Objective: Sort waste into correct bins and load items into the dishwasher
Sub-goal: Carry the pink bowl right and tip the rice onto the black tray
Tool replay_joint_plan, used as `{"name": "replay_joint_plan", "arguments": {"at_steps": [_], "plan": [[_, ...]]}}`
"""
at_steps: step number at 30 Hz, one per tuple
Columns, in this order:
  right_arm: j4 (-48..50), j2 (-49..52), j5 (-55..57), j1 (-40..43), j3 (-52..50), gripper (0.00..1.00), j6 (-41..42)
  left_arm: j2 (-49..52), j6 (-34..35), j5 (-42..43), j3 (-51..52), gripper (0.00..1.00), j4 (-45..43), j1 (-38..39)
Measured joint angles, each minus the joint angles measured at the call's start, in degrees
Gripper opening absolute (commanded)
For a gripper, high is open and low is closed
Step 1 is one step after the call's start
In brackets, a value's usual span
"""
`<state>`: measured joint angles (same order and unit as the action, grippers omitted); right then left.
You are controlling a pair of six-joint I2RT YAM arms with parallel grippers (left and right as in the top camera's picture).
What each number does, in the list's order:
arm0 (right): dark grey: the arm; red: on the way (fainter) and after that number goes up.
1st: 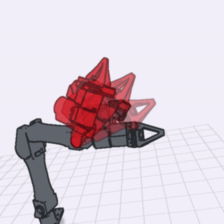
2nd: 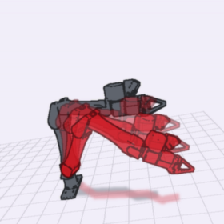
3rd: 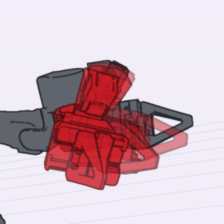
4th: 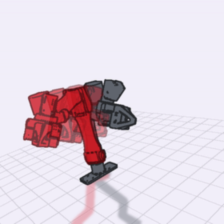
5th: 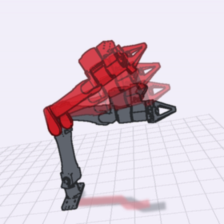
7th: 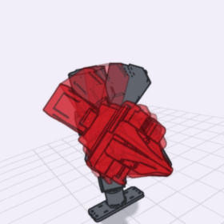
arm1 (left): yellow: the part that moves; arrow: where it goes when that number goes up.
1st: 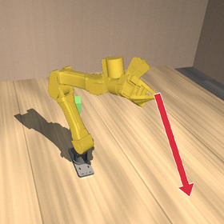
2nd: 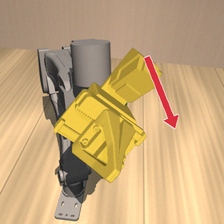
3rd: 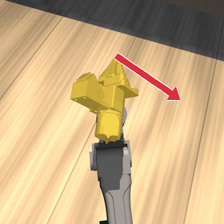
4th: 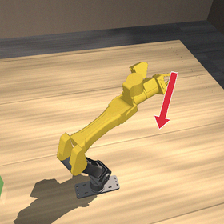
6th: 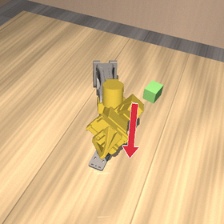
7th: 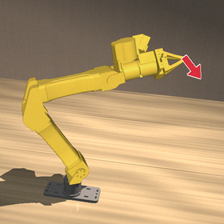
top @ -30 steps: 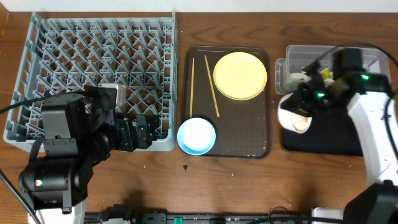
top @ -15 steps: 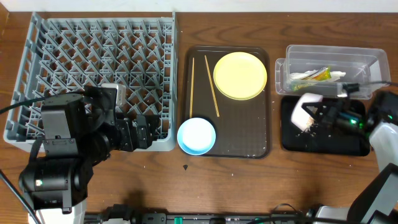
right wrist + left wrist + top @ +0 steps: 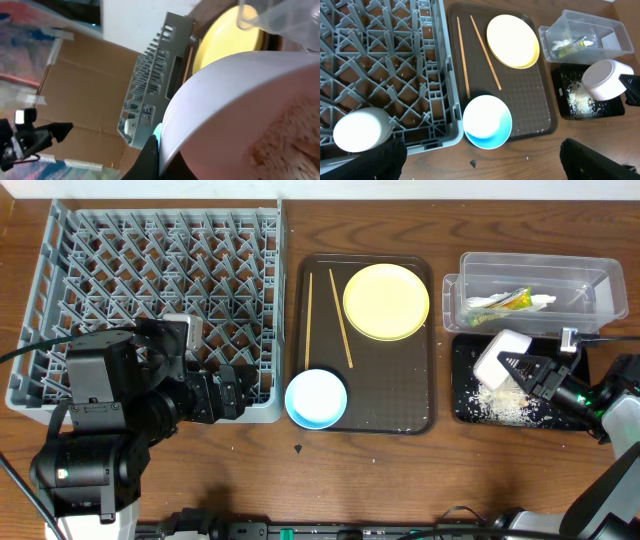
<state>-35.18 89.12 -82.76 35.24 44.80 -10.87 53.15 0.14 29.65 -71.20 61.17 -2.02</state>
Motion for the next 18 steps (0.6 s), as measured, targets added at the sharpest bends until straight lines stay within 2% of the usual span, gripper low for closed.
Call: {"name": "replay_joint_plan", "arguments": {"at_steps": [12, 18], "plan": [[-2.4, 0.0, -2.34, 0.0, -0.04, 0.01, -2.89, 0.0, 0.0, 0.0, 0.0, 0.99, 0.0, 0.0], [-1.77, 0.0, -1.29, 0.0, -0.09, 0.01, -1.79, 0.0, 0.0, 0.0, 0.0, 0.99, 0.0, 0.0]]}}
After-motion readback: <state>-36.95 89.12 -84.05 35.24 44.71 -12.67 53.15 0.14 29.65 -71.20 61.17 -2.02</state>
